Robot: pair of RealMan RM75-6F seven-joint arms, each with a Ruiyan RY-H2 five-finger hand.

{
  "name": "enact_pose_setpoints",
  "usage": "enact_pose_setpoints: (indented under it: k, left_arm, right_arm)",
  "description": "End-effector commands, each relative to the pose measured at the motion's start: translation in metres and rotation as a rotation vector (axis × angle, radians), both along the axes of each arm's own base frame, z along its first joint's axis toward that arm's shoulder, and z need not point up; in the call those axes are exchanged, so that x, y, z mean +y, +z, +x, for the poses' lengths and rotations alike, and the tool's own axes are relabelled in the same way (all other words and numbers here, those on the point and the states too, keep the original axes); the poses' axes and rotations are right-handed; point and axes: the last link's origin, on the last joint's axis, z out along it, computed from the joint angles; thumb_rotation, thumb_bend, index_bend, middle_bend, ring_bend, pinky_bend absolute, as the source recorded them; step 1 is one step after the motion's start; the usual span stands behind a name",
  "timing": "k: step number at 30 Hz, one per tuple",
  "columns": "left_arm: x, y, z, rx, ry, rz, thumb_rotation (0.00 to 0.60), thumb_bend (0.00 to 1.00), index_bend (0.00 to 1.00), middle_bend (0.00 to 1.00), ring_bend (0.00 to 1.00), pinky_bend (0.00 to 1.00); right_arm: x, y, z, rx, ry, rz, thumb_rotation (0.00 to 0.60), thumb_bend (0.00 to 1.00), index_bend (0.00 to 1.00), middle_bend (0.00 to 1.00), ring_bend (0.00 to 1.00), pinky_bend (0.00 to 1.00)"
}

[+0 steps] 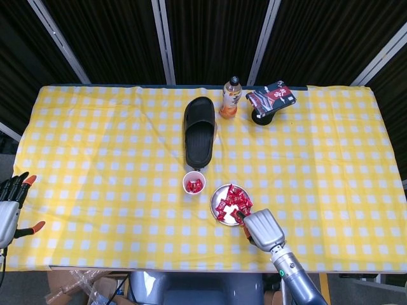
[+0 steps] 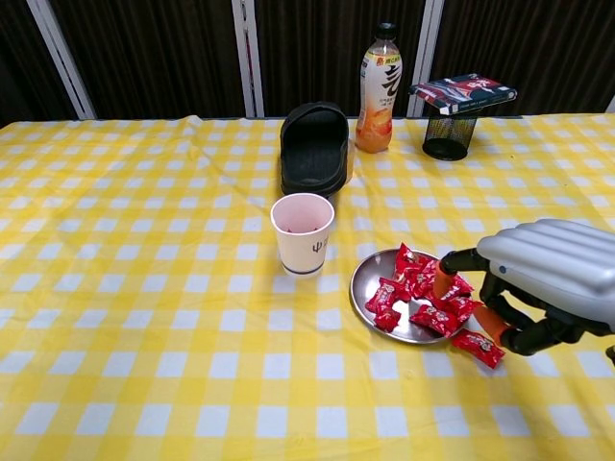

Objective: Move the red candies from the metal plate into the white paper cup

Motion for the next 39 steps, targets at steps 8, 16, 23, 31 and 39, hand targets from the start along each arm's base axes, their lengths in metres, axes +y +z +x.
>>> enact_pose_setpoints:
  k: [8,16,23,31,39]
  left_arm:
    - [0.0,0.0,0.0,0.0,-0.003,0.0,0.6,0.04,0.02,0.0,0.0,0.0]
    - [-0.001,-0.001,0.001,0.002,-0.004,0.0,0.6,0.04,0.03,0.0,0.0,0.0]
    - [-0.001,-0.001,0.001,0.003,-0.009,0.004,0.6,0.04,0.03,0.0,0.0,0.0]
    - [-0.001,-0.001,0.001,0.003,-0.016,0.008,0.6,0.04,0.04,0.0,0.0,0.0]
    - [-0.001,-0.001,0.001,0.0,-0.018,0.007,0.6,0.04,0.04,0.0,0.0,0.0]
  right_arm:
    - [0.002,0.005,-0.015,0.085,-0.03,0.009,0.6,1.0,0.34,0.82,0.89,0.85]
    - [0.001,0.006,-0.029,0.133,-0.074,0.017,0.6,1.0,0.33,0.82,0.89,0.85]
    - [-0.001,0.005,-0.038,0.157,-0.107,0.025,0.6,1.0,0.32,0.82,0.89,0.85]
    - [0.001,0.002,-0.04,0.161,-0.115,0.045,0.6,1.0,0.32,0.82,0.89,0.85]
    - [0.005,-0.005,-0.039,0.157,-0.108,0.066,0.6,1.0,0.32,0.82,0.89,0.85]
